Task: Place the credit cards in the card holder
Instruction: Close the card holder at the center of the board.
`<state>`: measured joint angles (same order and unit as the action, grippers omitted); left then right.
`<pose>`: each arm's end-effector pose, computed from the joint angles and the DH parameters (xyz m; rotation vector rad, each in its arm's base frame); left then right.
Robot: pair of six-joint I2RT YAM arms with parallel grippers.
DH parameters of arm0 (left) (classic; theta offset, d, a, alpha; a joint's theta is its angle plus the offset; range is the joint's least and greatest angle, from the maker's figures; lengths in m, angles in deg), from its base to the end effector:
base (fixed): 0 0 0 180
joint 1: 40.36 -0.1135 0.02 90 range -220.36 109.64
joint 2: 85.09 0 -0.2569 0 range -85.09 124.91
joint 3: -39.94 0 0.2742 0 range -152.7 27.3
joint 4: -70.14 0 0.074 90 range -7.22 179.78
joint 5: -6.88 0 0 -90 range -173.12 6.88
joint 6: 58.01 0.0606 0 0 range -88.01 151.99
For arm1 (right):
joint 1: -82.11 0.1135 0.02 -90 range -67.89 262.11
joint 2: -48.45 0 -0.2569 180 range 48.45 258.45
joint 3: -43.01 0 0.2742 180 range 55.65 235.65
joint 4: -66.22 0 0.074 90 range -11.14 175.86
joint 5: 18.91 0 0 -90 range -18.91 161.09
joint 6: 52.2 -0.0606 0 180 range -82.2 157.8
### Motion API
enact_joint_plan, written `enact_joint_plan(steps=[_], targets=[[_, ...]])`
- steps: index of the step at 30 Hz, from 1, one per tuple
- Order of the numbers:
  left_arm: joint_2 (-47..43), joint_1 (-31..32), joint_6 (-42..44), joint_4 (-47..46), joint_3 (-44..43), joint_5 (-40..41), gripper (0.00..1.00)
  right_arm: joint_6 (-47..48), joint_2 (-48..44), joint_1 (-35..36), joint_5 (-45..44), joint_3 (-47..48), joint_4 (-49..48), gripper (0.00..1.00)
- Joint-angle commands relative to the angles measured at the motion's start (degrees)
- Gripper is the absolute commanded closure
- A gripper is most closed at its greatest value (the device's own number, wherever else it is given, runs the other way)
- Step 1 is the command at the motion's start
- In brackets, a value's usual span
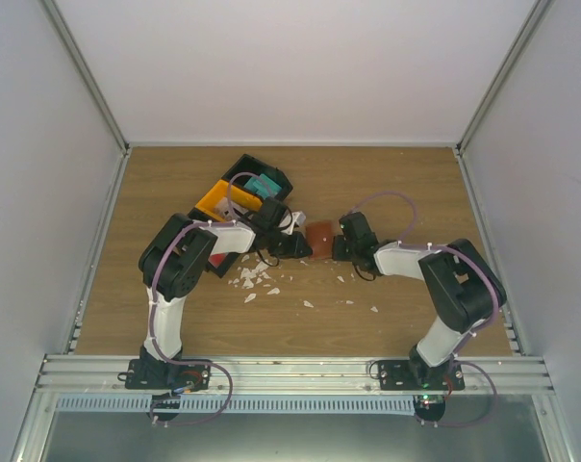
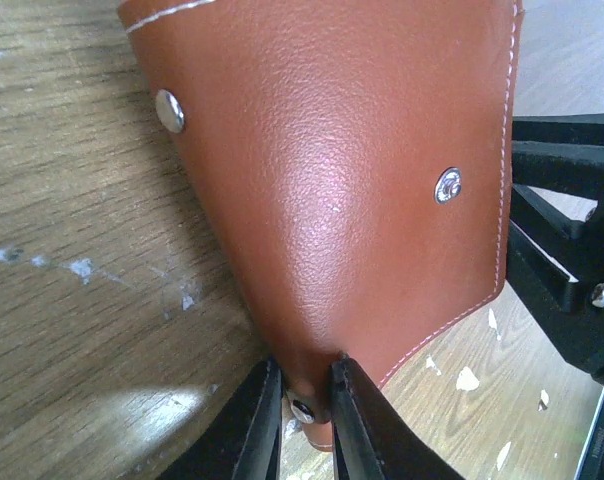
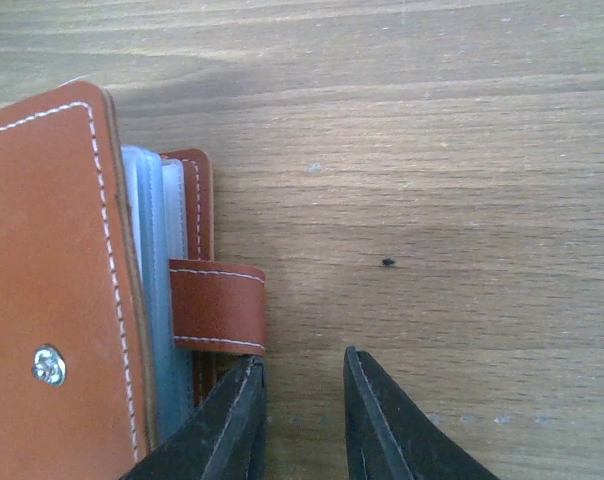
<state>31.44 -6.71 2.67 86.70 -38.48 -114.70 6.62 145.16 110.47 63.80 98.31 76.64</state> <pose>0.3347 -0.2609 0.0716 0.3436 2.6781 -1.0958 0.3016 0.1540 0.0818 0.1160 2.4852 0.2898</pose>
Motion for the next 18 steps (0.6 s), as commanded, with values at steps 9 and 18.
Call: enact_joint_plan(steps=[9, 18], targets=[[6.6, -0.7, 3.1, 10.3, 4.4, 12.2, 0.83, 6.9, 1.7, -0.5, 12.0, 0.8, -7.3, 0.75], [7.1, -0.7, 4.4, 11.1, 4.3, 12.3, 0.91, 10.8, 5.1, -0.5, 12.0, 5.0, -5.9, 0.73]])
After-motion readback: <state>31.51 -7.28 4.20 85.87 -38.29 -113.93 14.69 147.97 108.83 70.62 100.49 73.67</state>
